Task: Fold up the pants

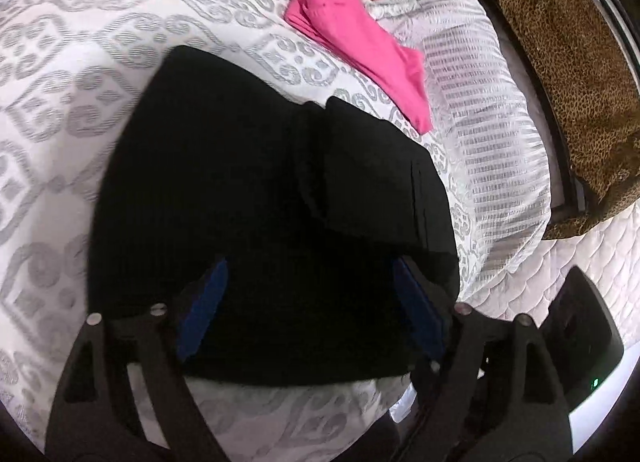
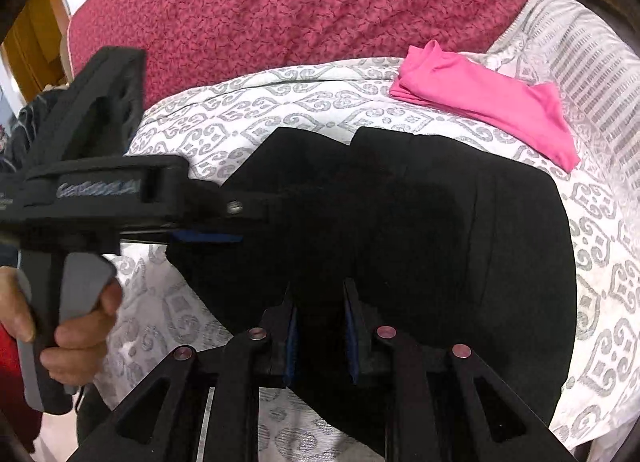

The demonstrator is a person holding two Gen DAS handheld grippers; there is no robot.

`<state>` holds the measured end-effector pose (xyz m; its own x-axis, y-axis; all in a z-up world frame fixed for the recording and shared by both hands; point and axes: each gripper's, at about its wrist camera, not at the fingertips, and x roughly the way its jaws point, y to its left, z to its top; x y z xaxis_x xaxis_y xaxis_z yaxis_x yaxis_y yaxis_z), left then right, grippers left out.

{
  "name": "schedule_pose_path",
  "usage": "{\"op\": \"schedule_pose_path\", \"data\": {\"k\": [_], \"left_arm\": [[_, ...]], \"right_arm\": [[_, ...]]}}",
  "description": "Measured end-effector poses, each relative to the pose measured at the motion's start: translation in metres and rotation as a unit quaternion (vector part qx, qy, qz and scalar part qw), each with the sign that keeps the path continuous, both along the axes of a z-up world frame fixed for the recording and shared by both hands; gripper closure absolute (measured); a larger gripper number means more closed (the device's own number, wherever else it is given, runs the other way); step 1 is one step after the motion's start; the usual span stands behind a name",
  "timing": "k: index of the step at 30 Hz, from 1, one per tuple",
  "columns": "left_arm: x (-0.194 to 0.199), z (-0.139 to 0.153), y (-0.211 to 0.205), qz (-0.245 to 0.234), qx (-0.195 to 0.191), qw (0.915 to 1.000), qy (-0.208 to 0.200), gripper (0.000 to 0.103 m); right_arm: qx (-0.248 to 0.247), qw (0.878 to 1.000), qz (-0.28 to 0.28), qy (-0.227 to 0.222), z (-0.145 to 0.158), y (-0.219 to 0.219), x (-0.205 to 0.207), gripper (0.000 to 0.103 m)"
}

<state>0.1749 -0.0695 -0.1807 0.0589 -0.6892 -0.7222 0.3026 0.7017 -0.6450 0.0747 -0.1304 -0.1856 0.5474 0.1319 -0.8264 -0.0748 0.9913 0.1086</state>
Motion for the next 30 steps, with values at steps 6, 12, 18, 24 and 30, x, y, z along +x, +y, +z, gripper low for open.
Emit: {"op": "schedule_pose_path", "data": {"k": [6, 12, 18, 24, 30], "left_arm": [[0.012, 0.002, 0.003, 0.009, -0.042, 0.9988, 0.026, 0.018], [0.018, -0.009, -0.020, -0.020, -0.047, 0.9962, 0.071, 0.018], [0.003, 0.011, -0.061, -0.068, 0.027, 0.9969, -0.030, 0.083], [-0.006, 0.038, -0.058, -0.087, 0.081, 0.9863, -0.114, 0.084], [-0.003, 0.070, -0.036, -0.077, 0.127, 0.9726, -0.178, 0.084]], "right_arm": [[0.011, 1.000, -0.003, -0.003, 0.000, -0.004, -0.002, 0.084], [-0.080, 0.996, 0.026, -0.038, 0.002, 0.023, -0.014, 0.084], [-0.112, 0.992, 0.044, -0.032, 0.000, 0.030, -0.018, 0.077], [-0.002, 1.000, 0.030, -0.007, 0.022, -0.024, -0.036, 0.051], [0.063, 0.983, -0.169, -0.021, 0.042, -0.139, -0.059, 0.037]]}}
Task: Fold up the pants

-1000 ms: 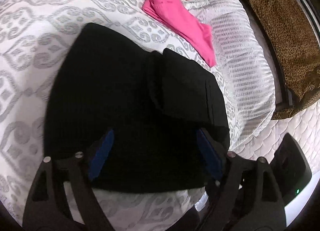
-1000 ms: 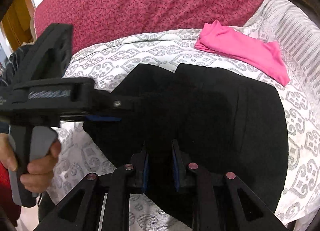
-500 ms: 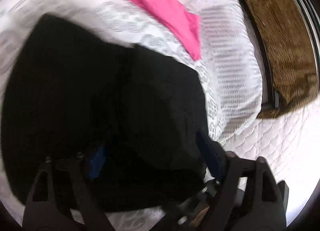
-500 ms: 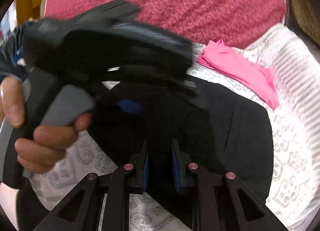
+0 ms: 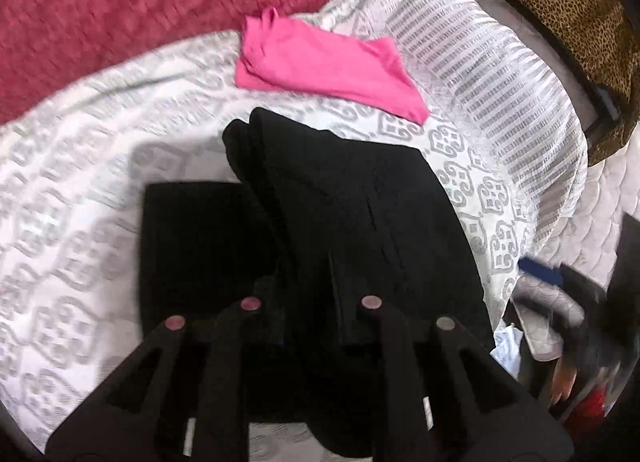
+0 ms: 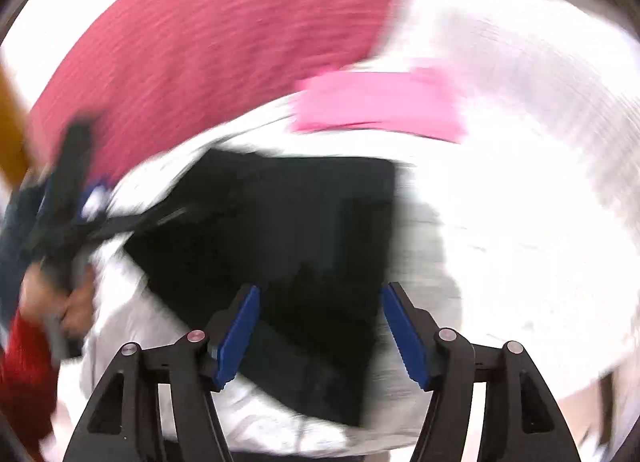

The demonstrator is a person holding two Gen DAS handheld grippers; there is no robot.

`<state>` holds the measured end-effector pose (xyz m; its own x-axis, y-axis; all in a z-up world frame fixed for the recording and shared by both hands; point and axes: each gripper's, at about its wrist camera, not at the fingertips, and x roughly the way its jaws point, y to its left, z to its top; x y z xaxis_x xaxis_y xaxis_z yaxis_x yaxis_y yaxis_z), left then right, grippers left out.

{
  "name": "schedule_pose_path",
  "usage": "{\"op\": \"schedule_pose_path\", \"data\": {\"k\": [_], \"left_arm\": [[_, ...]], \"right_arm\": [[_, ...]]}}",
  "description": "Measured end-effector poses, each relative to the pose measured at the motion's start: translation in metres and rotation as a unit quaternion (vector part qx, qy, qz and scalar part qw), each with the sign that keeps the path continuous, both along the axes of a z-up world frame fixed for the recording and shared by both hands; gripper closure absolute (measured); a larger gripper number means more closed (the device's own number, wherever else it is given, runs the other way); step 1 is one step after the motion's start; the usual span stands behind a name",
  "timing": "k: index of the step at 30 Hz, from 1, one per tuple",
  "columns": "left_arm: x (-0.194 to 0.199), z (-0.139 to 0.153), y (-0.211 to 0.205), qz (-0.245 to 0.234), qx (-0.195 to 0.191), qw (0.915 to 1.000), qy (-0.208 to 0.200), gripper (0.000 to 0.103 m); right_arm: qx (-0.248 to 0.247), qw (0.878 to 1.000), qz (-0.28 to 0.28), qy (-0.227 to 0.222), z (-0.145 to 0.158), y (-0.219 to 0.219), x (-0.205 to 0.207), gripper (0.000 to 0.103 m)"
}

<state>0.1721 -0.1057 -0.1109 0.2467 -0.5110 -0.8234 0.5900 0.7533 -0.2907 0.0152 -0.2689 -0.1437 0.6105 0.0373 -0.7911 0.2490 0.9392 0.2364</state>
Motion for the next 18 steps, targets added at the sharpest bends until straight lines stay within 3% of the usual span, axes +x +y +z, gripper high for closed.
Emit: {"op": "schedule_pose_path", "data": {"k": [2, 4, 7, 10, 13, 18], "left_arm": [[0.001, 0.009, 0.009, 0.001, 0.008, 0.9999, -0.015, 0.084], [0.001, 0.015, 0.012, -0.001, 0.016, 0.9995, -0.025, 0.084], [0.001, 0.008, 0.020, -0.002, 0.030, 0.9991, -0.028, 0.082], [0.007, -0.019, 0.030, 0.011, 0.053, 0.9984, -0.017, 0.081], [0.014, -0.042, 0.043, 0.032, 0.037, 0.9988, 0.010, 0.080], [0.011, -0.044, 0.053, 0.027, 0.026, 0.9993, 0.000, 0.079]], "right_arm": [[0.016, 0.999, -0.048, 0.018, -0.005, -0.021, 0.000, 0.037], [0.043, 0.997, -0.061, 0.023, -0.012, -0.029, 0.002, 0.037], [0.057, 0.997, -0.039, 0.040, -0.026, -0.018, 0.011, 0.037], [0.061, 0.996, -0.012, 0.067, -0.042, -0.001, 0.024, 0.037], [0.069, 0.994, 0.000, 0.080, -0.052, 0.012, 0.032, 0.037], [0.070, 0.993, 0.010, 0.090, -0.060, 0.020, 0.029, 0.037]]}}
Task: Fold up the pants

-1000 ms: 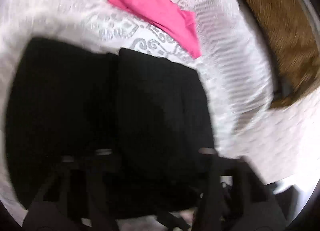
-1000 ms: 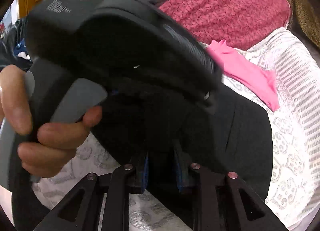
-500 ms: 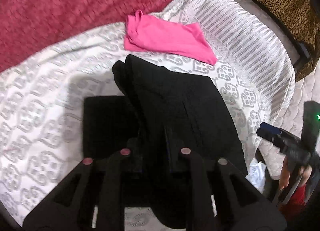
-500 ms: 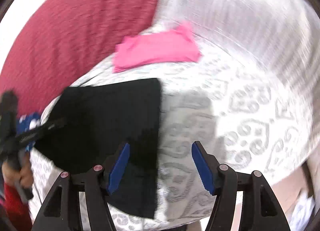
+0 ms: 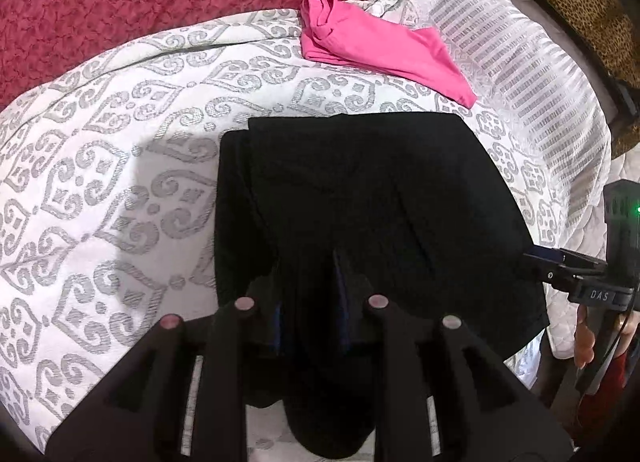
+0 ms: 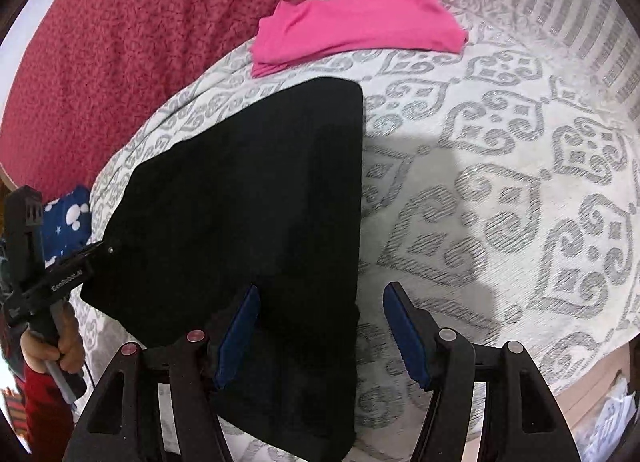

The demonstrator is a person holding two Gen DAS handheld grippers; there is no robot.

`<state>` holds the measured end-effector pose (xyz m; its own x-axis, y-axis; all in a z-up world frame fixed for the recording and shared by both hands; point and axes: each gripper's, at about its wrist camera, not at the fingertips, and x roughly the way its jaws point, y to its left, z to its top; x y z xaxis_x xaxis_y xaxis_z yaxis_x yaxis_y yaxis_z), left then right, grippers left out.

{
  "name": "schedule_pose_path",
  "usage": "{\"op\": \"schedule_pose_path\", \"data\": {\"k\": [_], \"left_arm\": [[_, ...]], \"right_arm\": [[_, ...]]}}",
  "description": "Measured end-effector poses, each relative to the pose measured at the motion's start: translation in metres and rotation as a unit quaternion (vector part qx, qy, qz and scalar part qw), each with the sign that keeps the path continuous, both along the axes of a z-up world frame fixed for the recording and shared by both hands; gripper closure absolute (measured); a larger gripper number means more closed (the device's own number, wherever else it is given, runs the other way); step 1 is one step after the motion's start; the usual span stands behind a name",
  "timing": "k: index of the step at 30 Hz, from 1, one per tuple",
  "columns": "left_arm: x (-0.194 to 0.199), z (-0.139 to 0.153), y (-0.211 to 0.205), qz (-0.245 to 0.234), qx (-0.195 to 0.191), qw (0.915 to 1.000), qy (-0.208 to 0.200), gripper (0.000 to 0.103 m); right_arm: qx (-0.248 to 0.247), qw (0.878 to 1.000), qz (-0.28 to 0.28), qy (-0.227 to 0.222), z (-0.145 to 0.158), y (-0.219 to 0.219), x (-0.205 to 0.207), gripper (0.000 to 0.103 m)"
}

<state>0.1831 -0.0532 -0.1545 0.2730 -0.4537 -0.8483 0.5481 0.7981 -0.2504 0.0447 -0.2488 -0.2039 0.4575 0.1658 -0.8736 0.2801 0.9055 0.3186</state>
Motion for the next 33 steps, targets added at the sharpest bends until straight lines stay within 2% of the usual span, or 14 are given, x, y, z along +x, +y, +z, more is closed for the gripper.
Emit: {"op": "schedule_pose_path", "data": {"k": [3, 5, 7, 8, 11, 15, 19, 20, 21, 23, 24, 28, 30, 33], "left_arm": [[-0.002, 0.007, 0.000, -0.003, -0.006, 0.9999, -0.012, 0.078], [-0.001, 0.002, 0.001, 0.004, 0.012, 0.9994, -0.030, 0.063], [-0.002, -0.010, 0.001, 0.023, 0.059, 0.9964, -0.056, 0.030], [-0.003, -0.017, 0.003, 0.028, 0.072, 0.9951, -0.061, 0.028], [-0.005, -0.019, 0.010, 0.041, 0.054, 0.9965, -0.048, 0.028], [-0.006, -0.011, 0.009, 0.045, 0.063, 0.9959, -0.047, 0.028], [-0.018, 0.010, 0.004, 0.045, 0.063, 0.9935, -0.083, 0.028], [-0.021, 0.016, 0.000, 0.044, 0.060, 0.9930, -0.092, 0.028], [-0.024, 0.023, -0.005, 0.040, 0.056, 0.9924, -0.102, 0.028], [-0.028, 0.035, -0.016, 0.026, 0.045, 0.9920, -0.115, 0.028], [-0.031, 0.042, -0.026, 0.011, 0.036, 0.9921, -0.119, 0.028], [-0.029, 0.054, -0.072, -0.037, 0.034, 0.9905, -0.128, 0.028], [-0.025, 0.052, -0.104, -0.068, 0.039, 0.9892, -0.124, 0.028], [-0.018, 0.043, -0.141, -0.098, 0.052, 0.9871, -0.116, 0.028]], "right_arm": [[0.006, 1.000, 0.000, -0.003, 0.000, 0.000, 0.005, 0.037], [0.005, 1.000, -0.001, 0.000, 0.000, -0.002, 0.006, 0.037], [0.008, 1.000, -0.001, 0.003, -0.003, -0.002, 0.006, 0.036], [0.009, 1.000, 0.000, 0.005, -0.004, -0.001, 0.007, 0.036], [-0.010, 1.000, 0.008, 0.008, -0.004, 0.004, 0.006, 0.036], [-0.030, 0.999, 0.027, 0.014, -0.004, 0.010, 0.000, 0.035], [-0.030, 0.999, 0.035, 0.011, 0.000, 0.011, -0.019, 0.036], [-0.025, 0.999, 0.034, 0.009, 0.000, 0.010, -0.025, 0.039], [-0.010, 0.999, 0.034, 0.002, 0.001, 0.010, -0.035, 0.055], [0.022, 0.999, 0.036, -0.003, 0.001, 0.008, -0.047, 0.074], [0.035, 0.999, 0.031, -0.007, 0.001, 0.007, -0.054, 0.076], [0.053, 0.998, 0.015, -0.020, 0.000, 0.001, -0.065, 0.075], [0.079, 0.997, -0.009, -0.012, -0.005, -0.008, -0.064, 0.066], [0.094, 0.995, -0.019, -0.021, -0.009, -0.012, -0.060, 0.064]]}}
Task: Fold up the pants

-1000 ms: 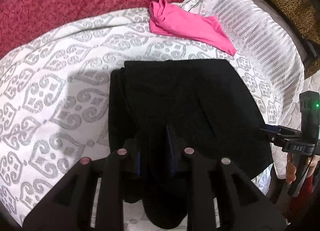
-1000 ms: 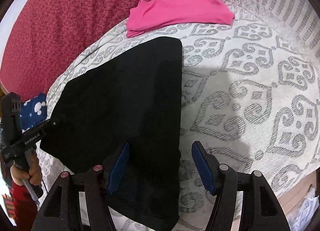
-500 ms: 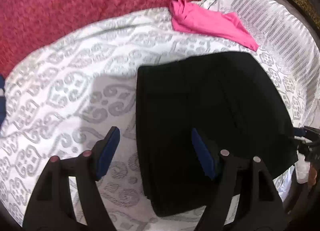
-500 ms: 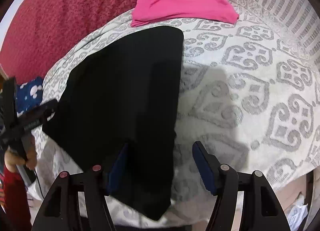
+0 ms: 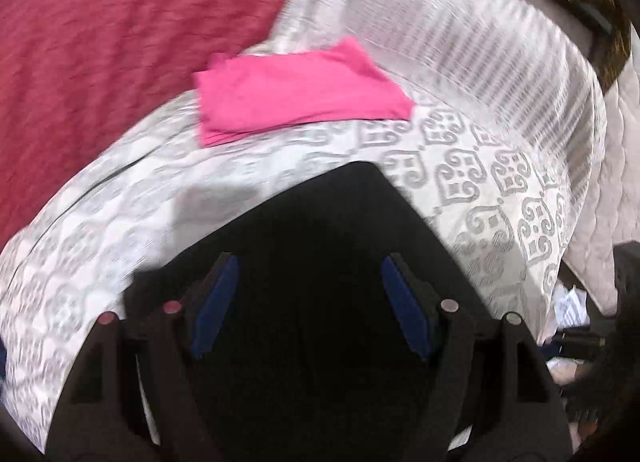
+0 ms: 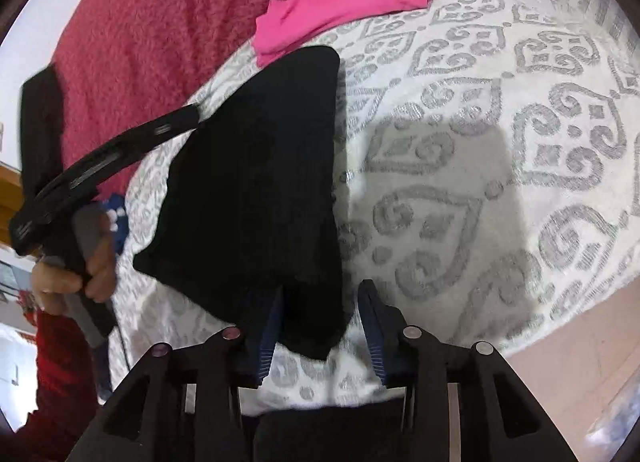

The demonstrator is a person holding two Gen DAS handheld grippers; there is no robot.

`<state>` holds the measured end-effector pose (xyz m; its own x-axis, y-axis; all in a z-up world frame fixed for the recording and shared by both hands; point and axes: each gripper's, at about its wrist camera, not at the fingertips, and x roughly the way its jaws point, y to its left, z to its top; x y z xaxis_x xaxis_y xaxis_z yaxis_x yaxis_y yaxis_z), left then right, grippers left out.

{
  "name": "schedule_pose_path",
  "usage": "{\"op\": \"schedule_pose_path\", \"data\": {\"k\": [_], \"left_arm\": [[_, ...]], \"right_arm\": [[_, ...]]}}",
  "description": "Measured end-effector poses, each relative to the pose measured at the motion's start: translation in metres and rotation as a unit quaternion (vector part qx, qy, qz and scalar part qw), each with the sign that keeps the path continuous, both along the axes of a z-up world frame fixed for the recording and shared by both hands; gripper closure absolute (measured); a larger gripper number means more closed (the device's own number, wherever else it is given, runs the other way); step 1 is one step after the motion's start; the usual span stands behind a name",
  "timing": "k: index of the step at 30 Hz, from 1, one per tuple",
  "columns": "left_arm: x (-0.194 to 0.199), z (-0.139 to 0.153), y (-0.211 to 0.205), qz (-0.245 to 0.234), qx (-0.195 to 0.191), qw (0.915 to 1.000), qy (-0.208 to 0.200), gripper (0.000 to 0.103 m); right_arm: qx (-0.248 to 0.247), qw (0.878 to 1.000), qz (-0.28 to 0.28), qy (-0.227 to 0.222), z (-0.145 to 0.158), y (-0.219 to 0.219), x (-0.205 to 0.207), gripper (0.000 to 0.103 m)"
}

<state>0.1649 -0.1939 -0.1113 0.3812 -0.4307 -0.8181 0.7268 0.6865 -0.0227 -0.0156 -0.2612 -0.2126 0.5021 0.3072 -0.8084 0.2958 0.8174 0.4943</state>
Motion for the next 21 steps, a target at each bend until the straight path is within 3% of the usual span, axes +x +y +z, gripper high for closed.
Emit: {"op": "schedule_pose_path", "data": {"k": [1, 2, 3, 5, 7, 13, 16, 18, 21], "left_arm": [[0.004, -0.006, -0.013, -0.006, 0.009, 0.9999, 0.009, 0.028], [0.007, -0.015, -0.024, -0.007, 0.023, 0.9996, 0.016, 0.028], [0.014, -0.026, -0.034, 0.000, 0.045, 0.9988, 0.021, 0.028], [0.027, -0.055, -0.048, 0.035, 0.093, 0.9945, 0.034, 0.025], [0.029, -0.061, -0.049, 0.054, 0.082, 0.9950, 0.020, 0.018], [0.026, -0.057, -0.045, 0.054, 0.086, 0.9947, 0.019, 0.018], [0.022, -0.045, -0.040, 0.056, 0.068, 0.9956, 0.031, 0.019], [0.020, -0.032, -0.036, 0.049, 0.036, 0.9974, 0.040, 0.020], [0.006, -0.008, -0.045, 0.007, -0.002, 0.9995, 0.031, 0.020]], "right_arm": [[-0.002, 1.000, 0.005, 0.001, -0.001, 0.001, 0.001, 0.067], [0.000, 1.000, 0.011, -0.001, -0.002, 0.004, 0.002, 0.094], [0.008, 1.000, 0.020, 0.000, -0.003, 0.008, 0.003, 0.095], [-0.027, 0.999, 0.031, 0.002, 0.002, 0.019, -0.001, 0.096], [-0.036, 0.999, 0.036, 0.010, 0.003, 0.027, -0.007, 0.096], [-0.034, 0.999, 0.036, 0.013, 0.004, 0.023, -0.013, 0.092], [-0.048, 0.998, 0.036, 0.012, 0.010, 0.017, -0.016, 0.087], [-0.067, 0.997, 0.033, 0.009, 0.015, 0.016, -0.018, 0.087], [-0.076, 0.997, 0.030, 0.005, 0.018, 0.015, -0.020, 0.085]]}}
